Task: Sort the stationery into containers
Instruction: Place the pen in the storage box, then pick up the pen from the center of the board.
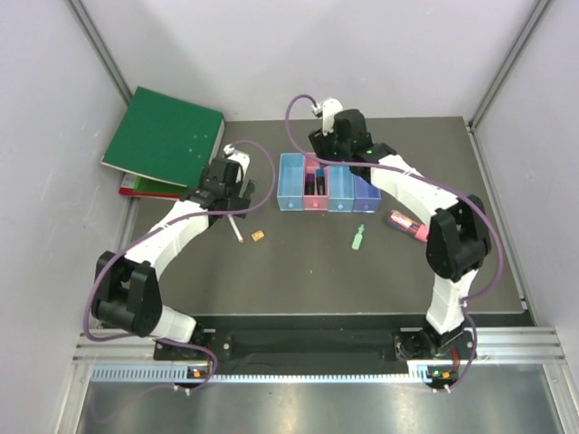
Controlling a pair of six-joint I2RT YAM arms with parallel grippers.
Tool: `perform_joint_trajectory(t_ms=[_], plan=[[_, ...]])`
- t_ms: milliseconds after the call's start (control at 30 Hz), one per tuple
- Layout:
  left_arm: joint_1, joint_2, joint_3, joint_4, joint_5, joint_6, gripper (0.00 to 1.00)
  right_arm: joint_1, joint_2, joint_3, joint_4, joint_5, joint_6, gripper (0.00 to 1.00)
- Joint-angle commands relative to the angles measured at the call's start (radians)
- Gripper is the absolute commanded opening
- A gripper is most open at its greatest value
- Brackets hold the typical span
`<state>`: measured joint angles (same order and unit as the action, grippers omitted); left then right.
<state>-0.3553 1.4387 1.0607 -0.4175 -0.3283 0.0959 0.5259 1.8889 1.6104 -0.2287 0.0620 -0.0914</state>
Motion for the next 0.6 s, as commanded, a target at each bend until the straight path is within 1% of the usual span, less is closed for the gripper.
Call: perform_joint_trajectory(t_ms=[0,67,100,133,300,433,567], plan=[[0.032,0.032,-0.045,0.005,-0.032,-0.077,0.99,0.017,-0.123,0.003,-0.069,0.036,-0.206,0.63],[0.039,0.077,-0.047,-0.007,-0.026,-0.091,0.99,0.016,-0.169,-0.03,-0.086,0.054,-0.247,0.64],[0.047,0.094,-0.048,-0.006,-0.022,-0.138,0.99,0.017,-0.188,-0.046,-0.087,0.068,-0.275,0.64],[0.047,0.132,-0.044,-0.009,-0.014,-0.151,0.99,0.014,-0.204,-0.061,-0.086,0.074,-0.283,0.65],[0.049,0.252,0.019,-0.021,0.054,-0.24,0.99,0.014,-0.277,-0.118,-0.107,0.099,-0.292,0.65],[0.05,0.357,0.088,-0.032,0.058,-0.272,0.99,0.013,-0.297,-0.129,-0.138,0.11,-0.292,0.66],[0.055,0.402,0.124,-0.038,0.086,-0.301,0.93,0.009,-0.301,-0.113,-0.159,0.122,-0.288,0.66]])
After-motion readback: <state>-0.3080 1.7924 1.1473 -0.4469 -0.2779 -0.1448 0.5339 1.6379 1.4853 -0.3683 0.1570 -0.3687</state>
